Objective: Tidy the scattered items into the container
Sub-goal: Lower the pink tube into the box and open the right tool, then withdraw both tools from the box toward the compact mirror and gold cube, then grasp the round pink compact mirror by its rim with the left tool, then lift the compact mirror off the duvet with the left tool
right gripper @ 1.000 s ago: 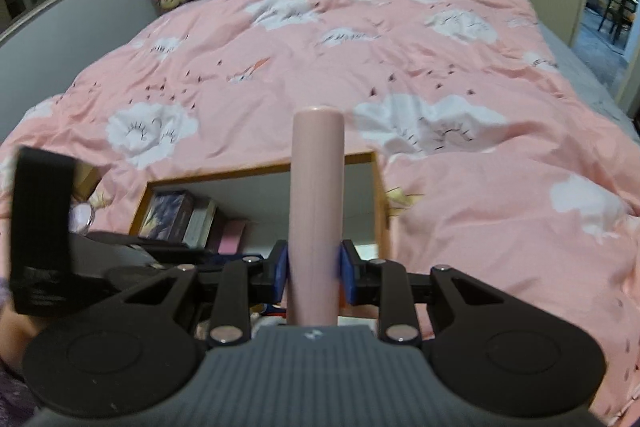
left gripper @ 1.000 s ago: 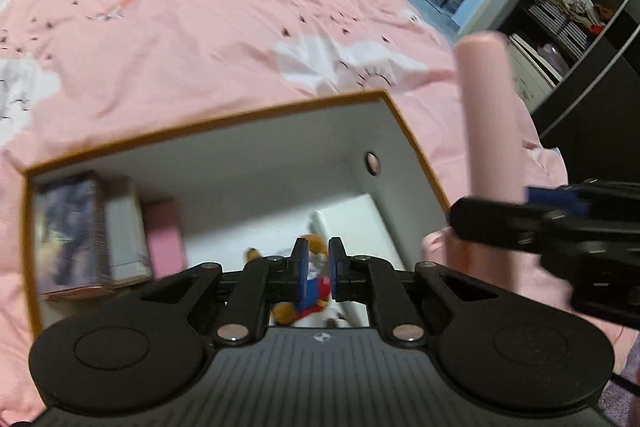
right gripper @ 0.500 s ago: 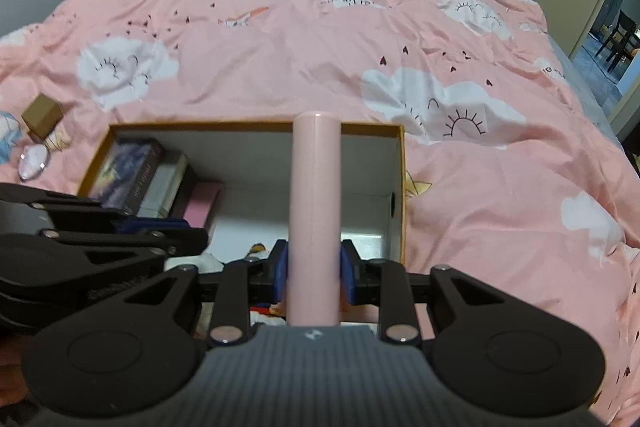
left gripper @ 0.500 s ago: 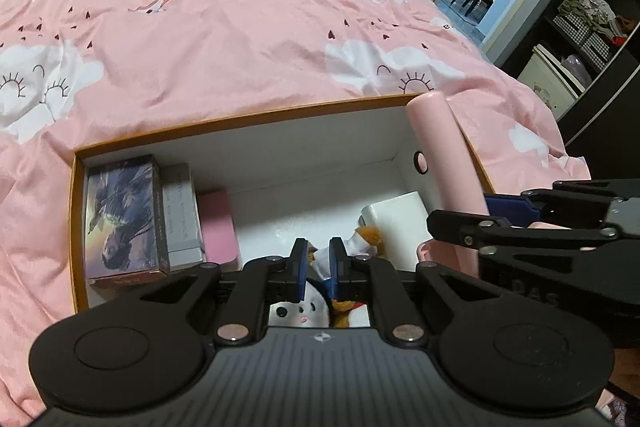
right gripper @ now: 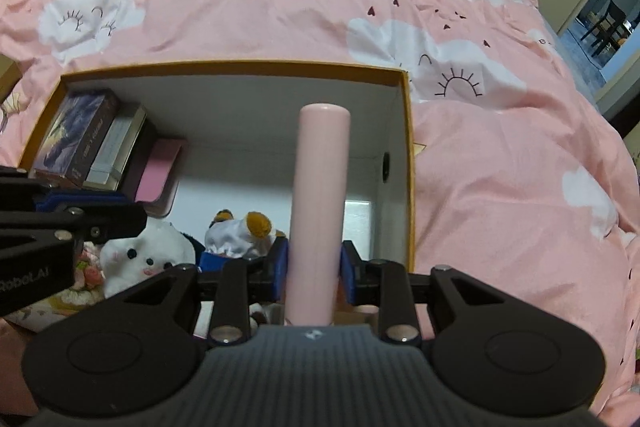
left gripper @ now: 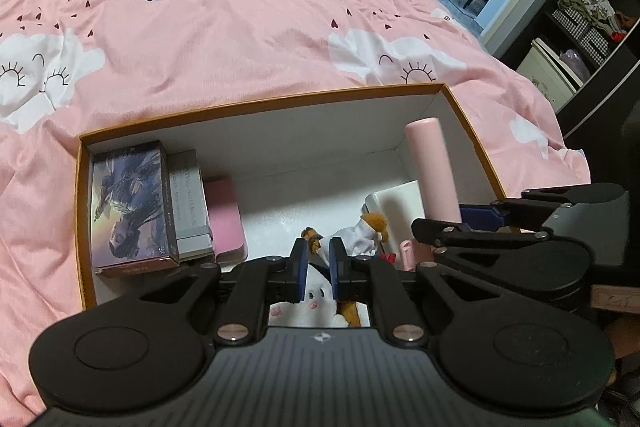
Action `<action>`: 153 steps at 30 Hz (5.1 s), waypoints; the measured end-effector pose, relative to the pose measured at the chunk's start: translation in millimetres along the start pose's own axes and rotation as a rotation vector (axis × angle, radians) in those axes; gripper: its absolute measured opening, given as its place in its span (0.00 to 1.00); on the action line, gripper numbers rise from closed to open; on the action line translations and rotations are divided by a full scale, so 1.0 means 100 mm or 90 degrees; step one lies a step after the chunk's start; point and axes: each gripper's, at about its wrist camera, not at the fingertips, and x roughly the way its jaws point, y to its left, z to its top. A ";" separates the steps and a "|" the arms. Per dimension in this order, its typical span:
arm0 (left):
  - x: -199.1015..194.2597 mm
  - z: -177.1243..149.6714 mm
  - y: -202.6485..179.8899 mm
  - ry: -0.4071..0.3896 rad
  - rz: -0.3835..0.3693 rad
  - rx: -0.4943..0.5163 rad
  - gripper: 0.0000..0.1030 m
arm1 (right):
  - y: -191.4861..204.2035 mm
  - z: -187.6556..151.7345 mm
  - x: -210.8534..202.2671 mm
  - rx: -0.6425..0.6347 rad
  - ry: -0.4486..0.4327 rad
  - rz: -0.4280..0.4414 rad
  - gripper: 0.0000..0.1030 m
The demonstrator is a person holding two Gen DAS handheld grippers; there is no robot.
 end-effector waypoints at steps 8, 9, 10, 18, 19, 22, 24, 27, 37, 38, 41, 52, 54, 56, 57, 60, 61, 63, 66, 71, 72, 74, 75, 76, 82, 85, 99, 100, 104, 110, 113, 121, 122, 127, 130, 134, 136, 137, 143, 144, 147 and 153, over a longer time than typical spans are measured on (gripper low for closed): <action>-0.04 -0.02 0.07 0.003 -0.001 -0.005 0.11 | 0.18 -0.03 0.13 -0.066 0.003 -0.058 0.27; -0.04 -0.02 0.08 0.004 -0.001 -0.008 0.11 | 0.16 -0.03 0.12 -0.062 0.006 -0.056 0.27; -0.04 -0.02 0.10 0.006 -0.002 -0.011 0.11 | 0.15 -0.03 0.11 -0.061 0.006 -0.056 0.27; -0.08 -0.02 0.10 0.008 0.001 -0.002 0.18 | 0.08 -0.05 -0.02 -0.028 0.008 -0.051 0.38; -0.09 -0.02 0.10 0.006 0.003 0.002 0.18 | 0.07 -0.05 -0.05 -0.022 0.006 -0.049 0.38; -0.13 -0.03 0.08 0.006 0.010 0.012 0.20 | 0.06 -0.07 -0.19 -0.013 -0.013 -0.040 0.43; -0.16 -0.04 0.06 0.002 0.020 0.022 0.22 | 0.07 -0.09 -0.30 -0.006 -0.036 -0.027 0.49; -0.22 -0.06 0.04 -0.010 0.044 0.034 0.27 | 0.09 -0.12 -0.50 0.018 -0.094 -0.016 0.62; -0.63 -0.18 0.18 -0.074 0.129 0.082 0.28 | 0.34 -0.14 -0.80 0.076 -0.246 0.018 0.65; -0.67 -0.20 0.23 -0.076 0.138 0.079 0.28 | 0.40 -0.13 -0.80 0.079 -0.251 0.031 0.67; -0.79 -0.23 0.41 -0.069 0.145 0.060 0.28 | 0.59 -0.09 -0.79 0.062 -0.254 0.066 0.72; -1.33 -0.25 1.36 -0.043 0.250 0.042 0.29 | 1.34 0.37 -0.72 -0.028 -0.193 0.264 0.72; -1.42 -0.23 1.58 -0.032 0.281 0.035 0.29 | 1.52 0.48 -0.66 -0.056 -0.183 0.287 0.71; -1.49 -0.22 1.78 -0.016 0.307 0.036 0.29 | 1.71 0.58 -0.59 -0.087 -0.173 0.305 0.70; -1.51 -0.21 1.87 -0.005 0.314 0.037 0.29 | 1.81 0.64 -0.55 -0.103 -0.166 0.314 0.67; -1.52 -0.16 2.13 0.021 0.313 0.048 0.38 | 2.09 0.83 -0.38 -0.135 -0.135 0.335 0.65; -1.51 -0.14 2.22 0.029 0.308 0.050 0.42 | 2.18 0.89 -0.32 -0.141 -0.126 0.341 0.64; -1.44 -0.11 2.38 0.045 0.303 0.050 0.49 | 2.36 1.01 -0.19 -0.153 -0.106 0.352 0.64; -1.27 -0.04 2.61 0.075 0.291 0.038 0.50 | 2.59 1.14 -0.01 -0.163 -0.079 0.371 0.64; -1.00 0.06 2.94 0.103 0.250 0.006 0.50 | 2.90 1.30 0.26 -0.170 -0.039 0.379 0.59; -0.95 0.08 2.99 0.108 0.247 0.004 0.50 | 2.93 1.33 0.31 -0.173 -0.035 0.378 0.59; -0.82 0.12 3.07 0.117 0.249 0.011 0.50 | 2.97 1.40 0.39 -0.178 -0.029 0.378 0.59; -0.76 0.13 3.11 0.123 0.255 0.011 0.51 | 2.98 1.43 0.43 -0.180 -0.026 0.376 0.59; -0.70 0.15 3.15 0.131 0.261 0.009 0.51 | 2.99 1.45 0.46 -0.183 -0.023 0.373 0.59; -0.46 0.17 3.40 0.170 0.229 -0.030 0.55 | 3.04 1.52 0.65 -0.195 -0.006 0.373 0.58; -0.39 0.18 3.49 0.178 0.214 -0.055 0.60 | 3.06 1.53 0.73 -0.203 -0.001 0.377 0.58; -0.41 0.21 3.50 0.165 0.204 -0.078 0.38 | 2.97 1.62 0.93 -0.181 0.020 0.376 0.58; -0.45 0.21 3.49 0.161 0.204 -0.082 0.36 | 2.97 1.62 0.94 -0.182 0.021 0.377 0.58; -0.55 0.20 3.40 0.144 0.181 -0.092 0.29 | 2.99 1.60 0.97 -0.189 0.028 0.374 0.48; -0.50 0.24 3.25 0.129 0.153 -0.081 0.27 | 2.94 1.56 0.96 -0.189 0.029 0.363 0.45; -0.51 0.23 3.21 0.119 0.121 -0.088 0.26 | 2.93 1.54 0.96 -0.193 0.034 0.360 0.39; -0.47 0.21 3.15 0.117 0.080 -0.092 0.27 | 2.93 1.44 1.03 -0.203 0.067 0.360 0.23; -0.45 0.20 3.15 0.117 0.078 -0.094 0.27 | 2.92 1.44 1.03 -0.201 0.069 0.359 0.22; -0.39 0.19 3.16 0.102 0.024 -0.124 0.26 | 2.88 1.40 1.03 -0.212 0.074 0.350 0.18; -0.33 0.19 3.11 0.108 0.046 -0.115 0.26 | 2.84 1.39 1.05 -0.208 0.076 0.351 0.16; -0.26 0.15 3.08 0.118 0.075 -0.107 0.20 | 2.83 1.38 1.04 -0.205 0.075 0.351 0.15; -0.27 0.14 3.06 0.115 0.075 -0.104 0.18 | 2.83 1.38 1.04 -0.205 0.074 0.350 0.15; -0.28 0.14 3.05 0.114 0.075 -0.102 0.16 | 2.83 1.38 1.04 -0.203 0.074 0.352 0.14; -0.48 0.15 3.06 0.085 0.080 -0.111 0.15 | 2.81 1.48 0.94 -0.194 0.044 0.384 0.15; -0.54 0.15 3.08 0.076 0.085 -0.114 0.15 | 2.82 1.50 0.92 -0.194 0.036 0.393 0.16; -0.75 0.19 3.14 0.048 0.111 -0.123 0.15 | 2.89 1.58 0.84 -0.206 0.005 0.412 0.22; -1.09 0.27 3.33 0.039 0.177 -0.153 0.15 | 3.17 1.73 0.65 -0.295 -0.093 0.435 0.48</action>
